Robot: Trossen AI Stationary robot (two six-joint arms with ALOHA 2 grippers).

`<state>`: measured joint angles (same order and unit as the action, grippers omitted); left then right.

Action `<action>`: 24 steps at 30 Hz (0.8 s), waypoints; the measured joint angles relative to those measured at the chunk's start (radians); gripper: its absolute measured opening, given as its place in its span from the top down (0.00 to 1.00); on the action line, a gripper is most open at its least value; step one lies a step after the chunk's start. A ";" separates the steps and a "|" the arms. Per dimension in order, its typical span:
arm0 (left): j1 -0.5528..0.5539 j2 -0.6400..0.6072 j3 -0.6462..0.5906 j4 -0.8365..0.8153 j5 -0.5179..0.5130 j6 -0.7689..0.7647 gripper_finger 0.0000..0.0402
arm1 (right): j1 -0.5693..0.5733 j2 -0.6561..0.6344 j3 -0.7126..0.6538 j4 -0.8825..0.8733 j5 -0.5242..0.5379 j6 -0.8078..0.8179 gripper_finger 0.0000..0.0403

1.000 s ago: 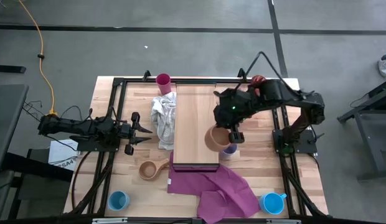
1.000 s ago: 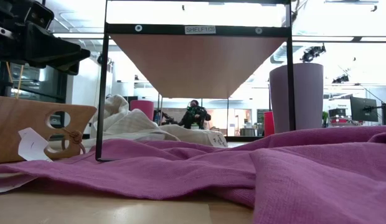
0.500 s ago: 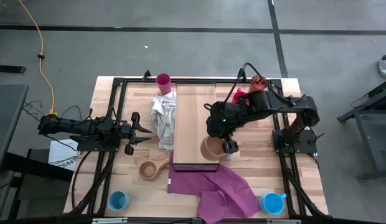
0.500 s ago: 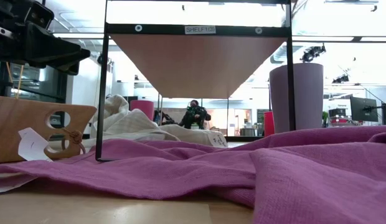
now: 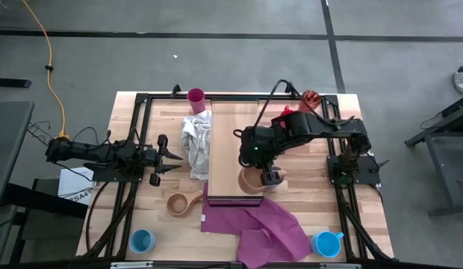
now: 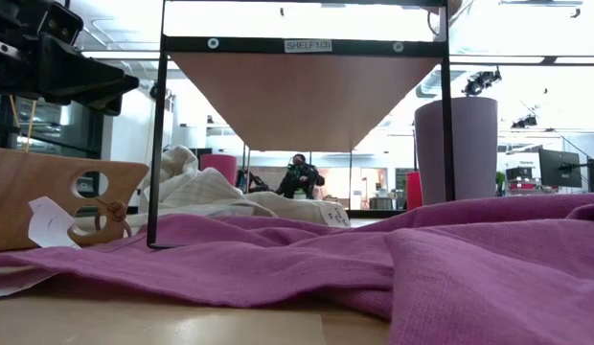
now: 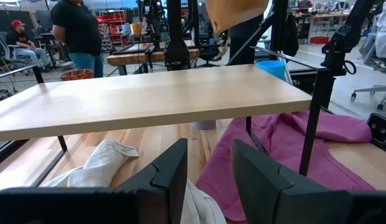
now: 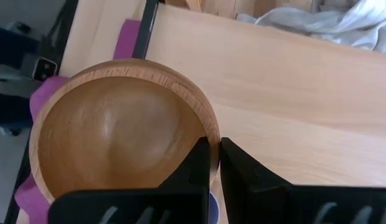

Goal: Stack small to large cups/mugs on shelf
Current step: Put the right brown mug on the shelf

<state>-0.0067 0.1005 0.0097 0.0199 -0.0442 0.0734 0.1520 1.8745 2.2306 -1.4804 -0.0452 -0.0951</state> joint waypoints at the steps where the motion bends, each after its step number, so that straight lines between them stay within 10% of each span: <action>1: 0.000 0.000 0.000 0.000 0.000 0.000 0.72 | 0.000 0.004 0.001 -0.004 0.000 -0.002 1.00; 24: 0.000 0.000 0.000 0.000 0.000 0.000 0.72 | 0.002 0.069 -0.002 -0.035 0.043 -0.016 1.00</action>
<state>-0.0067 0.1005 0.0097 0.0200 -0.0441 0.0731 0.1535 1.9434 2.2284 -1.5155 -0.0021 -0.1108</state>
